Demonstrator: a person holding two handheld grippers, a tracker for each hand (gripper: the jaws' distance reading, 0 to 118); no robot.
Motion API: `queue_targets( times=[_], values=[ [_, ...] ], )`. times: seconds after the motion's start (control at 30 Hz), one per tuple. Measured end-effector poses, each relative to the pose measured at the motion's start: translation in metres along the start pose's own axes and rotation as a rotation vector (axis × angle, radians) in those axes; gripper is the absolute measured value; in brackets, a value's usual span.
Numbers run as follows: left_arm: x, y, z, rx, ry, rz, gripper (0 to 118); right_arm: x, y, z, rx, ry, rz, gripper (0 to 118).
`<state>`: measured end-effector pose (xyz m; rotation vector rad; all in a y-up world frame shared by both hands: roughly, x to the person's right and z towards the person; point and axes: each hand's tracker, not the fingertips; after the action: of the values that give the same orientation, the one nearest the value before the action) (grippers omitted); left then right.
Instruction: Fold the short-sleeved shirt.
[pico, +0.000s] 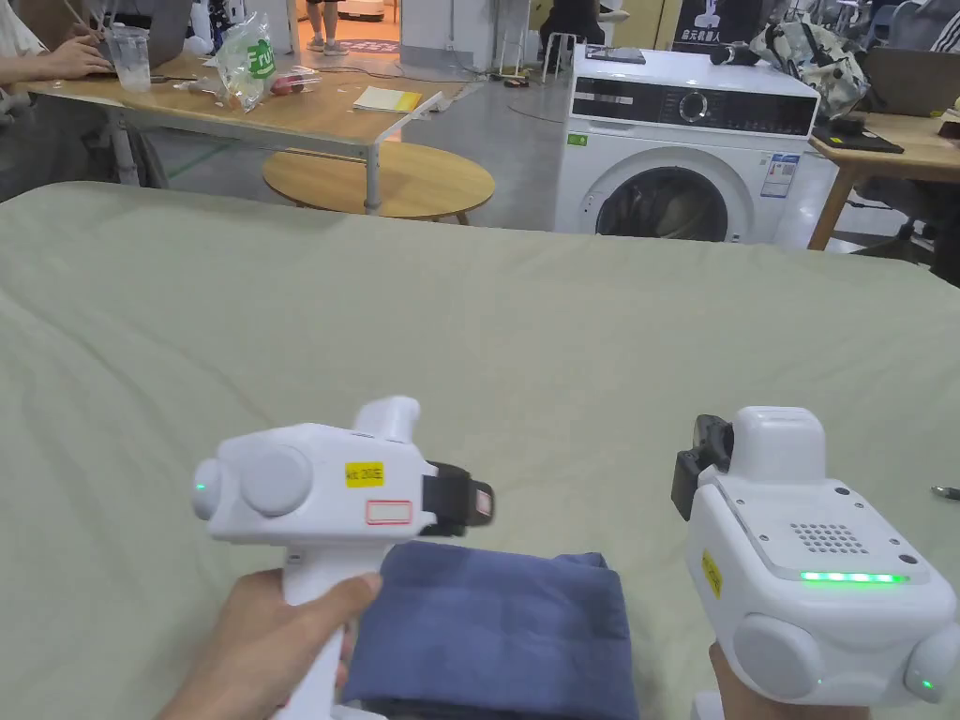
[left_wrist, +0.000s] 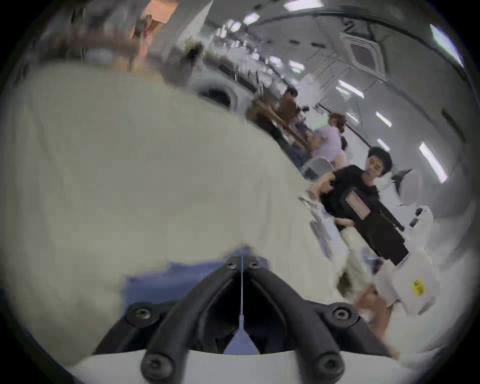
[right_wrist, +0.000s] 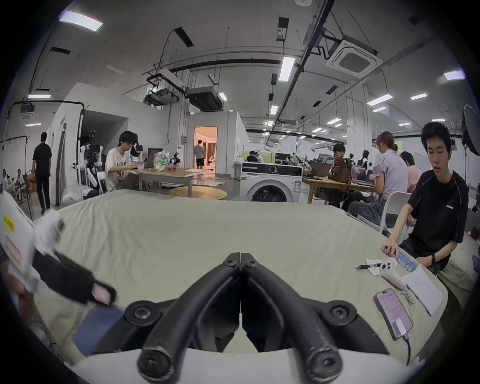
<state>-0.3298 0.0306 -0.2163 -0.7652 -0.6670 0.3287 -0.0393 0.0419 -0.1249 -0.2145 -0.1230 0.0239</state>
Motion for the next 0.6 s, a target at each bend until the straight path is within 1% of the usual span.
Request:
queue_targets(
  times=[0.07,0.13,0.33,0.43,0.6],
  values=[
    [-0.006,0.002,0.024,0.147,0.147,-0.116,0,-0.004,0.000,-0.005,0.009,0.005,-0.003,0],
    [-0.010,0.000,0.040,0.268,0.273,-0.182,0,-0.009,0.000,-0.009,0.021,0.005,-0.001,0],
    [-0.025,-0.018,0.069,0.632,0.435,-0.265,0,-0.020,0.005,-0.012,0.094,0.005,-0.033,0],
    [-0.027,-0.027,0.074,0.699,0.465,-0.278,0,-0.023,0.009,-0.009,0.138,-0.002,-0.051,0],
    [-0.024,-0.036,0.074,0.727,0.516,-0.300,0,-0.027,0.018,-0.005,0.183,-0.012,-0.049,0]
  ],
)
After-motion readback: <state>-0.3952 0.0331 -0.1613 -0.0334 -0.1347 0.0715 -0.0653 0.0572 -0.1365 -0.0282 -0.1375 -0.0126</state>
